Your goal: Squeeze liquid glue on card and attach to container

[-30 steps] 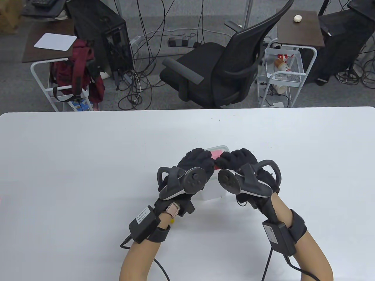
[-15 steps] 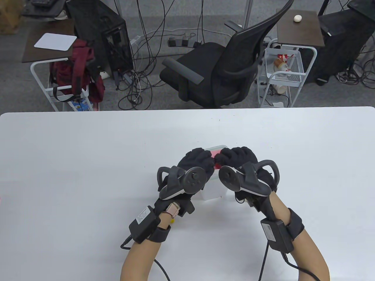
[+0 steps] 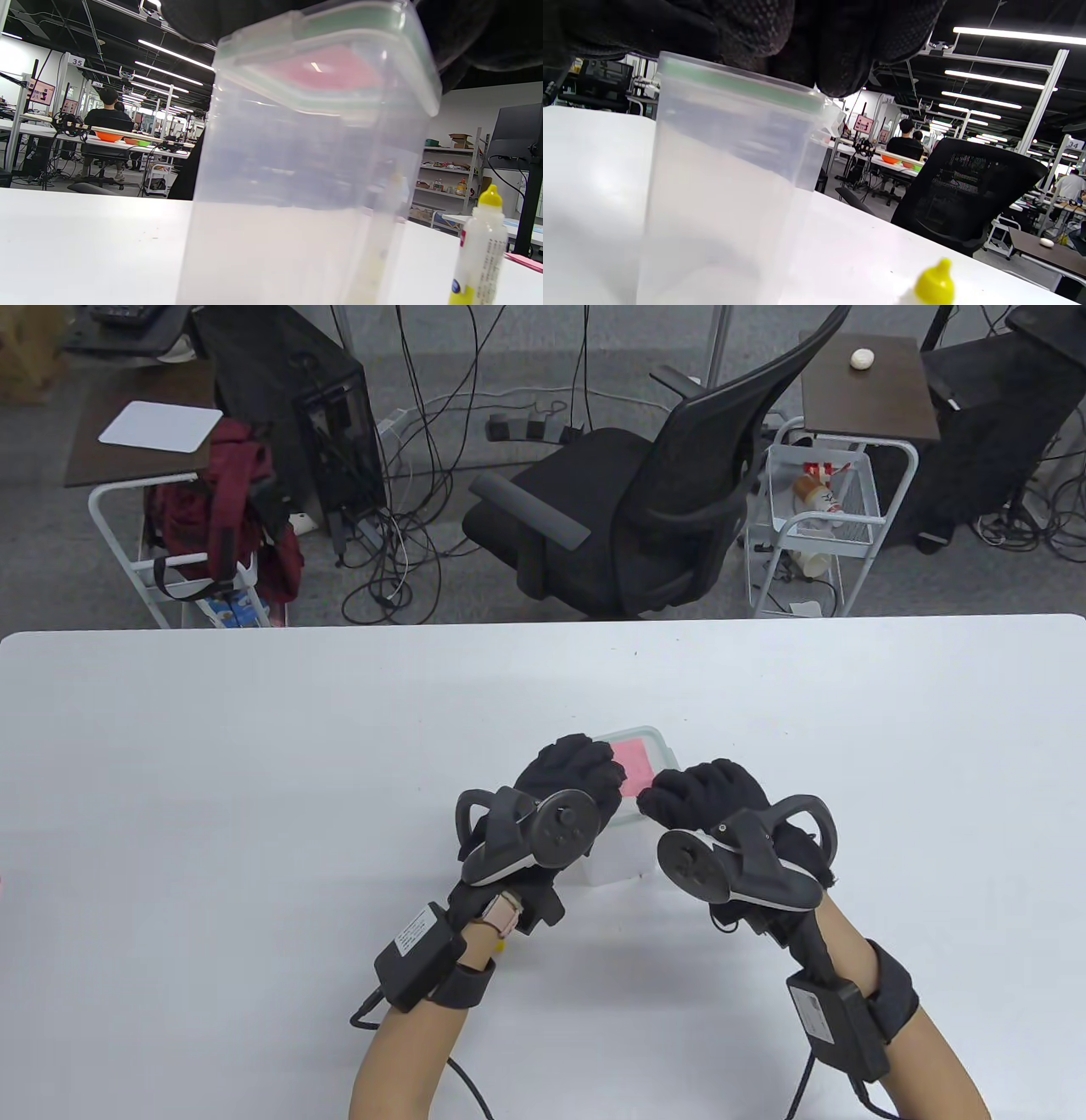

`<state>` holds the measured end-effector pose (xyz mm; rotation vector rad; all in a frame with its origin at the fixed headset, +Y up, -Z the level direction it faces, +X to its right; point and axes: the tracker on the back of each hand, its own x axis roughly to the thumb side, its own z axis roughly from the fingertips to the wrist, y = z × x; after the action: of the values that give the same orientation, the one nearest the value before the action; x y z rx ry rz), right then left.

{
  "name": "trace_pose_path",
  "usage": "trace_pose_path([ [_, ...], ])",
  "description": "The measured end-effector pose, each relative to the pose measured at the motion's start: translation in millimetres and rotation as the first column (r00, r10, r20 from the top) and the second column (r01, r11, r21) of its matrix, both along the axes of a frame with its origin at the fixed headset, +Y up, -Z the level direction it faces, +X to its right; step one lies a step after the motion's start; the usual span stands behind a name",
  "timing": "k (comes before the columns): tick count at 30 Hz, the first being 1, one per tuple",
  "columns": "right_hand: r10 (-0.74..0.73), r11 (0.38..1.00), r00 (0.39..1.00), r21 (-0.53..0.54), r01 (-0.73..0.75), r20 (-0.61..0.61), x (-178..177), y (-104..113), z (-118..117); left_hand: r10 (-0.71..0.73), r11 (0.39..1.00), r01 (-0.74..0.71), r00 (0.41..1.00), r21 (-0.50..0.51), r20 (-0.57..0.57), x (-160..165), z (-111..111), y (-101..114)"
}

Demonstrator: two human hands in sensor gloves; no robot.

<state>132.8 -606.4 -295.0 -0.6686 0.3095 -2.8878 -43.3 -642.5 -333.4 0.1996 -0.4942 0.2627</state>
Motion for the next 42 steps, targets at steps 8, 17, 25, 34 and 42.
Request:
trace_pose_path([
  [8, -0.079, 0.997, 0.991, -0.011, 0.081, 0.108, -14.3, -1.8, -35.3, 0.003, 1.000, -0.003, 1.000, 0.000, 0.002, -0.3, -0.2, -0.2],
  [17, -0.026, 0.999, 0.999, 0.033, 0.025, 0.038, -13.4, -5.9, -20.9, 0.014, 1.000, -0.014, 1.000, -0.001, 0.002, -0.7, -0.4, -0.8],
  [25, -0.046, 0.997, 0.999, 0.058, 0.045, 0.011, -1.2, -5.9, 2.9, 0.009, 1.000, -0.009, 1.000, -0.003, -0.004, -0.6, 0.3, -1.1],
  [34, -0.385, 0.916, 0.922, 0.103, 0.387, -0.036, 34.7, -13.9, 32.9, 0.050, 0.999, -0.050, 0.999, -0.019, -0.005, -3.2, 0.2, -4.4],
  [42, -0.621, 0.784, 0.784, -0.026, 0.621, 0.013, 58.8, -58.3, 62.7, 0.179, 0.982, -0.177, 0.984, -0.065, 0.024, -11.2, -3.1, -14.2],
])
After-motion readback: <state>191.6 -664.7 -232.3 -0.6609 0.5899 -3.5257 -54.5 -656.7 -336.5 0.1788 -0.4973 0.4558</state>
